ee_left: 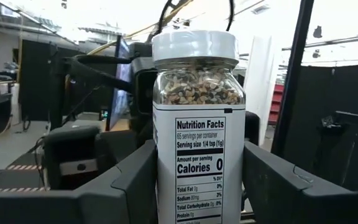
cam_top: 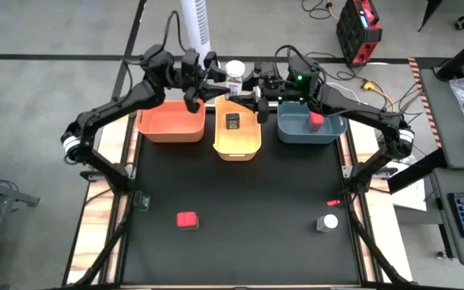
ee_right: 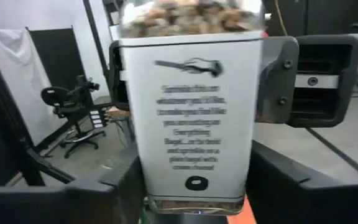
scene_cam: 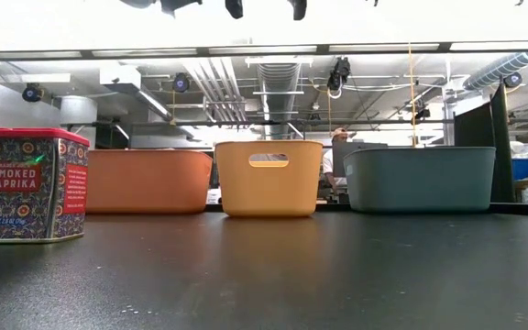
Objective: Sort spices by type
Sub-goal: Put the left white spice bottle into the orange bin
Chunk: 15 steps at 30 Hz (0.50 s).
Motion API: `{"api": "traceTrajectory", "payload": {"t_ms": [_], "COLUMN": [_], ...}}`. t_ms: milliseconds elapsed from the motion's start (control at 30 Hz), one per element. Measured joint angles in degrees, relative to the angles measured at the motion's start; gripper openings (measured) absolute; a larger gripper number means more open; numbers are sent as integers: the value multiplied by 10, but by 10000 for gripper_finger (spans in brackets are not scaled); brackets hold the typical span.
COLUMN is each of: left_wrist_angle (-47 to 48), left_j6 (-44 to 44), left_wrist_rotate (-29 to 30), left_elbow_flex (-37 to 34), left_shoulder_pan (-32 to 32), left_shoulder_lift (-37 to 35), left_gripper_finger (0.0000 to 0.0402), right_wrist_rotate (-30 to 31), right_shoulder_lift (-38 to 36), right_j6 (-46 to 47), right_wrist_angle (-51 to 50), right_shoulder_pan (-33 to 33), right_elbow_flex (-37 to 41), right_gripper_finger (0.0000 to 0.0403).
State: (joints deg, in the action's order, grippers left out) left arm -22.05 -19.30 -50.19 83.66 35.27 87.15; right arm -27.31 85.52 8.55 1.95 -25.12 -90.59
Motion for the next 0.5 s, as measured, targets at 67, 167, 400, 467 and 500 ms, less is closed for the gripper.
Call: {"api": "traceTrajectory", "payload": {"t_ms": [67, 167, 400, 467, 500], "left_wrist_angle": [0, 5, 131, 202, 238], "left_j6": [-1, -4, -11, 34, 60], "left_wrist_rotate": [3, 2, -15, -12, -4], "left_elbow_flex": [0, 0, 33, 56, 70], "left_shoulder_pan": [0, 4, 31, 33, 33], "left_shoulder_lift": [0, -3, -11, -12, -11], "left_gripper_finger": [194, 199, 221, 228, 232], "right_wrist_rotate": [7, 7, 21, 29, 35], "right_shoulder_lift": [0, 0, 0, 0, 0], "right_j6": [-6, -7, -33, -44, -52], "right_wrist_angle": [1, 0, -76, -108, -124], "right_shoulder_pan": [0, 0, -2, -2, -2], "right_elbow_flex": [0, 0, -21, -34, -40], "right_gripper_finger": [190, 190, 190, 190, 190]}}
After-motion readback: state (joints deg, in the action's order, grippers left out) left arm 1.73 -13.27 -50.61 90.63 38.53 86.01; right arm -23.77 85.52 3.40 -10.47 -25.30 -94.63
